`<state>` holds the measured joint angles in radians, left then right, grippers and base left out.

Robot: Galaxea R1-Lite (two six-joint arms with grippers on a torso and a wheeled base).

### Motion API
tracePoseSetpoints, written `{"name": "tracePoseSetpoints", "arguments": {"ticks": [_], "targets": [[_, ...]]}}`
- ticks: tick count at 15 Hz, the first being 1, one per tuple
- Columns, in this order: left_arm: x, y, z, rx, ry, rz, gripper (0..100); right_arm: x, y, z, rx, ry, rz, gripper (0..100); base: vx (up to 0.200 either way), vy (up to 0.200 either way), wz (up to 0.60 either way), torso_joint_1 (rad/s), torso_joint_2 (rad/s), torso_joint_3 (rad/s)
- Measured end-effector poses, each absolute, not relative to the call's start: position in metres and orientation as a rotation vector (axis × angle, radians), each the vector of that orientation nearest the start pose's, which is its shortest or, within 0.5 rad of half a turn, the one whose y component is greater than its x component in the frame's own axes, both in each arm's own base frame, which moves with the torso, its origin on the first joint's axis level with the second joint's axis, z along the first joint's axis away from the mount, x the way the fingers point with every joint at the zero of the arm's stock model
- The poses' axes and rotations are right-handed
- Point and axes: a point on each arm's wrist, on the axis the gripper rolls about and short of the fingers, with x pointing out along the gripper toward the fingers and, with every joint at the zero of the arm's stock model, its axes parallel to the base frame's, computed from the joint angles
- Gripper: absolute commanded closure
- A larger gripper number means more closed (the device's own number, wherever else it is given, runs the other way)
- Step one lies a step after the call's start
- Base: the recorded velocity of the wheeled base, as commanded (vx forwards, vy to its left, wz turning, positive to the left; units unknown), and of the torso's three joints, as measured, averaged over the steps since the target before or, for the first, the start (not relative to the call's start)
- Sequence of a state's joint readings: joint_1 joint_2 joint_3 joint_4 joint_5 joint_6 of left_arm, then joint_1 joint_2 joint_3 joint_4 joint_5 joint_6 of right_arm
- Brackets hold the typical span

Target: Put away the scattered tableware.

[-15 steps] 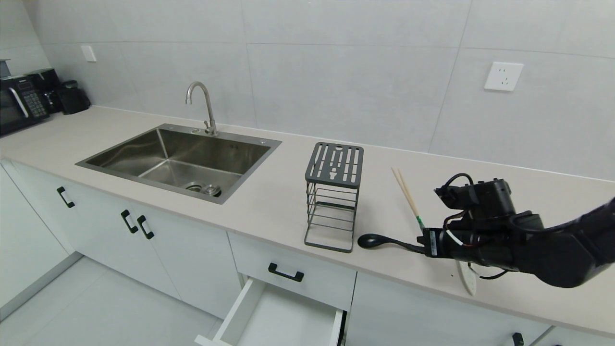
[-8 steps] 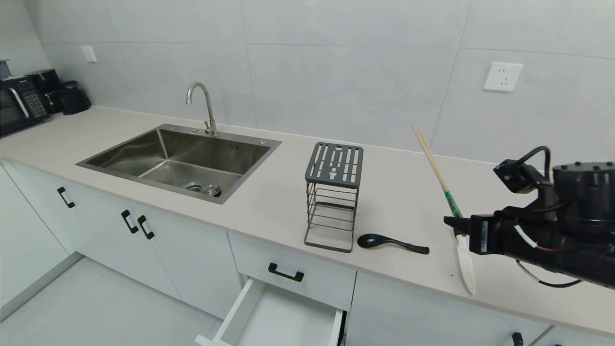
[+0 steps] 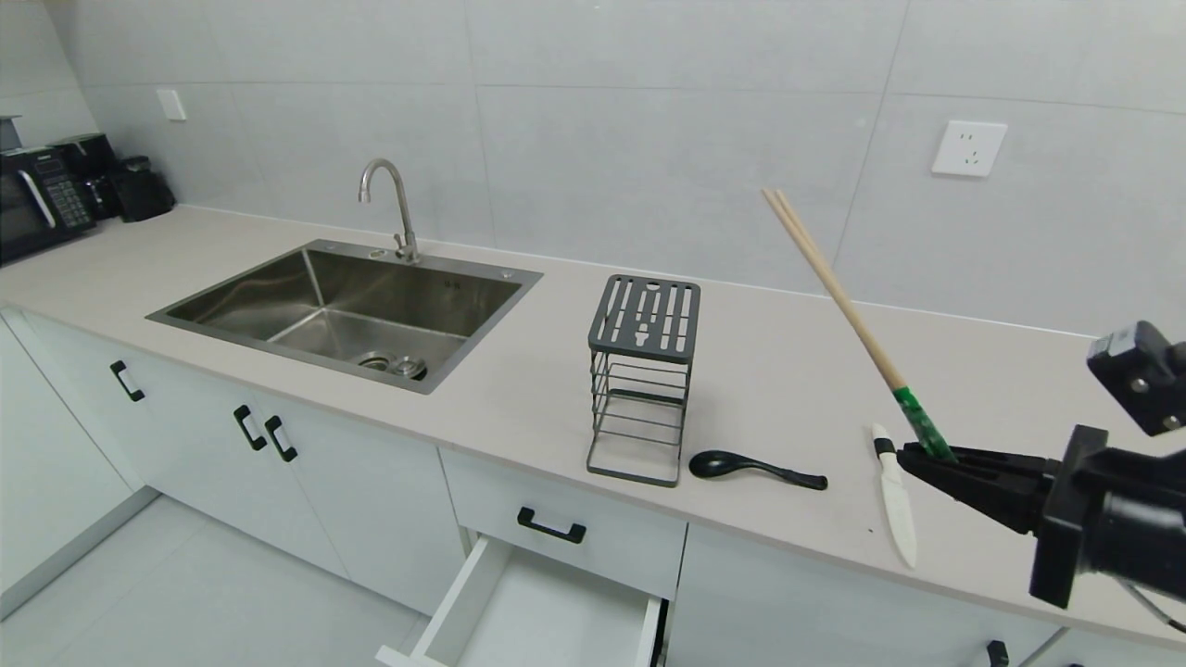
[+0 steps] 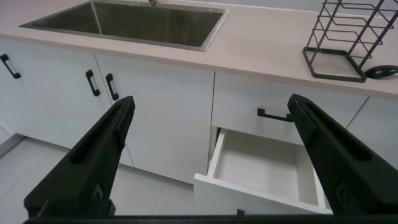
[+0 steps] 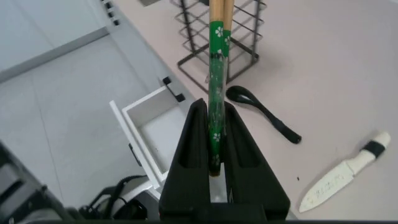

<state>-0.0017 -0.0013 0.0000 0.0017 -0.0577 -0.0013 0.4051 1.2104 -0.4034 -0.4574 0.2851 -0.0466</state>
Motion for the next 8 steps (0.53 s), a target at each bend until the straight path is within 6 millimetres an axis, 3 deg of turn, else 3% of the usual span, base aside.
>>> {"name": "tracePoseSetpoints", "arguments": {"ticks": [4,8], "targets": [[-0.023,-0.001,0.075,-0.001,0.000,-0.059,0,0.134,0.077,0.165,-0.139,0.328,0.787,100,0.000,0.000,0.00,0.000,0.00,0.000],[-0.023,-0.001,0.075,-0.001,0.000,-0.059,0,0.124,0.102,0.165,-0.177,0.327,0.948,100,0.000,0.000,0.00,0.000,0.00,0.000]]}}
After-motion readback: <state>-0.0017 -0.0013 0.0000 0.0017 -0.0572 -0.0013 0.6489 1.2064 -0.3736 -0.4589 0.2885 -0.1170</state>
